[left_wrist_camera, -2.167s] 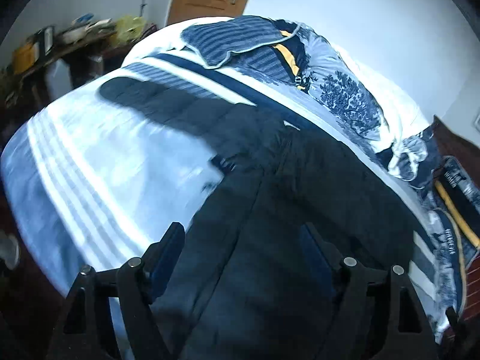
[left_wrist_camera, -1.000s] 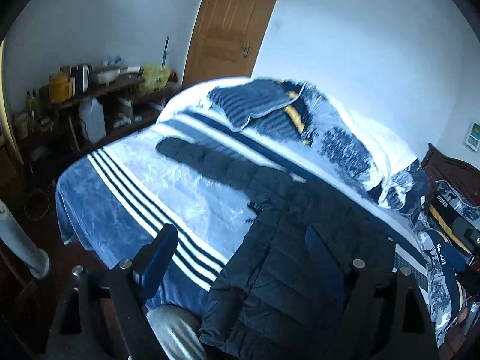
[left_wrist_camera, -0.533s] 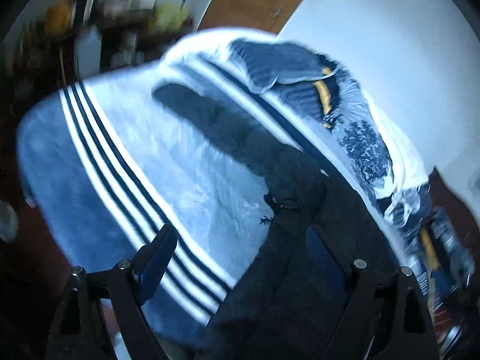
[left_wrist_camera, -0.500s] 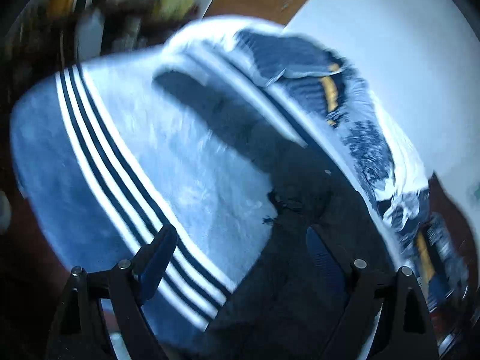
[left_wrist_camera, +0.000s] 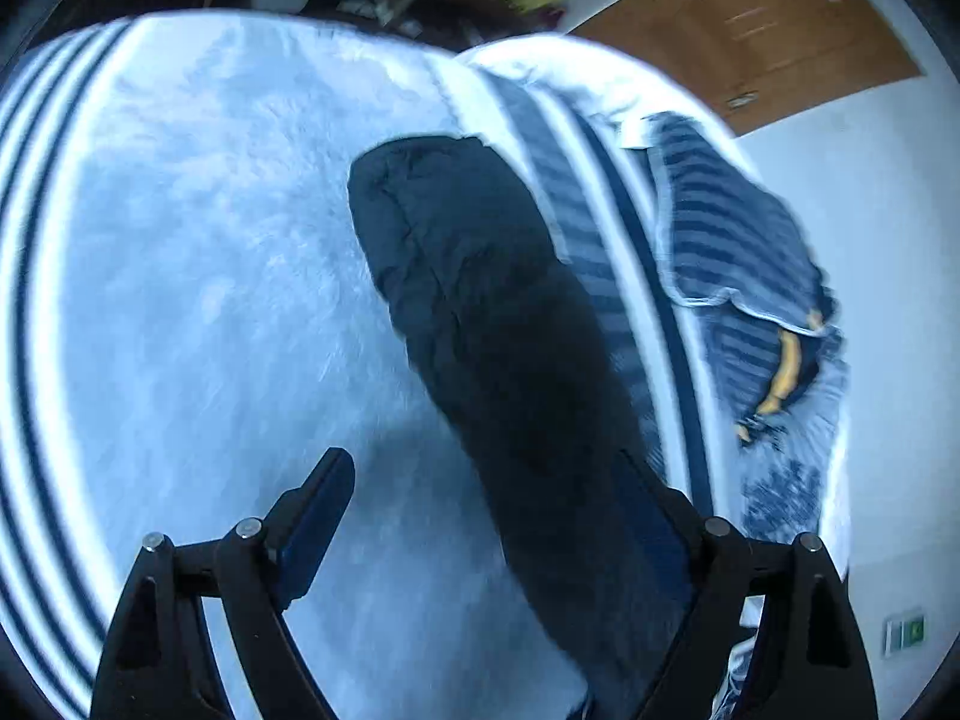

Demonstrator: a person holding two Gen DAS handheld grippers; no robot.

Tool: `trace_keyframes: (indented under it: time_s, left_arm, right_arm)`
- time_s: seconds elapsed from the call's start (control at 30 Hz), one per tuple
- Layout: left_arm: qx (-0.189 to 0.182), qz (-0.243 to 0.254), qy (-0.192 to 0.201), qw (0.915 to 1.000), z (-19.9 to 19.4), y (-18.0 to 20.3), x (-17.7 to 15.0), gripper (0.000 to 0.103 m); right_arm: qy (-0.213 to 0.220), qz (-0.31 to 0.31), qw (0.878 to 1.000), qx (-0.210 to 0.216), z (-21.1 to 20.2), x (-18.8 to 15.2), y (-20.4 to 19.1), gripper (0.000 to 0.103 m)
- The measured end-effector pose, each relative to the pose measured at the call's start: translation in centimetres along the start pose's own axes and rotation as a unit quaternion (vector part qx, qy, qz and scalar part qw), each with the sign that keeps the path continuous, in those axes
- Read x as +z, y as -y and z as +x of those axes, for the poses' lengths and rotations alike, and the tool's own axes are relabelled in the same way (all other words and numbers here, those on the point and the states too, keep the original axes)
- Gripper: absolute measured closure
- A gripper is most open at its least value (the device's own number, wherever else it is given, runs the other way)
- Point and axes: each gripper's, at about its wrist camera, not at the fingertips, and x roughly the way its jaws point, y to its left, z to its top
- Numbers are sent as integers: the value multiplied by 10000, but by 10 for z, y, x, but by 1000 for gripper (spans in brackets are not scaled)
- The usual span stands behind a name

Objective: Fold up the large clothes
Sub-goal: 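Grasp the jacket sleeve cuff with the left tool and lift it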

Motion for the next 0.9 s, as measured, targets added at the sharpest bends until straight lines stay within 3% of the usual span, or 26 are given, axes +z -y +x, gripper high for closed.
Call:
trace_keyframes:
  time_s: [0.13,0.2,0.23,0.27,0.3,0.37,0.5,0.53,0.63,0.73,0.8,0.87,0.9]
  left_arm:
    - [-29,-190,53,9998,31,4,16,21]
    - [159,-75,246,9995,35,12,19,49]
    - [232,-18,244,9994,38,14,23,87]
    - [157,29,107,9998,42,14,27,95]
    - [50,74,28,10000,41,18,24,96]
    - [135,373,294,9988,22,28,18,97]
    - [-165,1409,848,9862,-49,88,-22,97]
    - [-304,1665,938,9811,-68,102,-37,97]
    - [-648,2640,1169,9552,-125,159,-99,97]
    - [-914,3659,1358,9162,-173,212,-178,97]
    - [-1123,4165,1266,8933,-188,242,-230,97]
    - [-1282,4434,1101,8802,-191,264,-266,97]
    - [-1366,4645,975,8695,-191,277,-298,97]
  right_arm:
    - [-25,276,9996,34,6,-10,17,15]
    - [-59,325,9995,9,9,-13,23,15]
    - [-87,349,9994,-9,10,-15,26,15]
    - [-112,378,9992,-22,11,-16,30,15]
    - [-128,400,9991,-27,12,-16,32,15]
    - [-135,401,9991,-41,10,-17,35,15]
    - [15,407,9992,-30,-6,-19,40,15]
    - [62,444,9990,-40,-11,-20,42,15]
    - [184,628,9979,20,-26,-22,52,15]
    - [340,795,9962,34,-48,-26,62,15]
    - [470,859,9952,18,-64,-28,69,15]
    - [600,1002,9932,7,-86,-32,83,15]
    - [634,1056,9924,12,-93,-33,89,15]
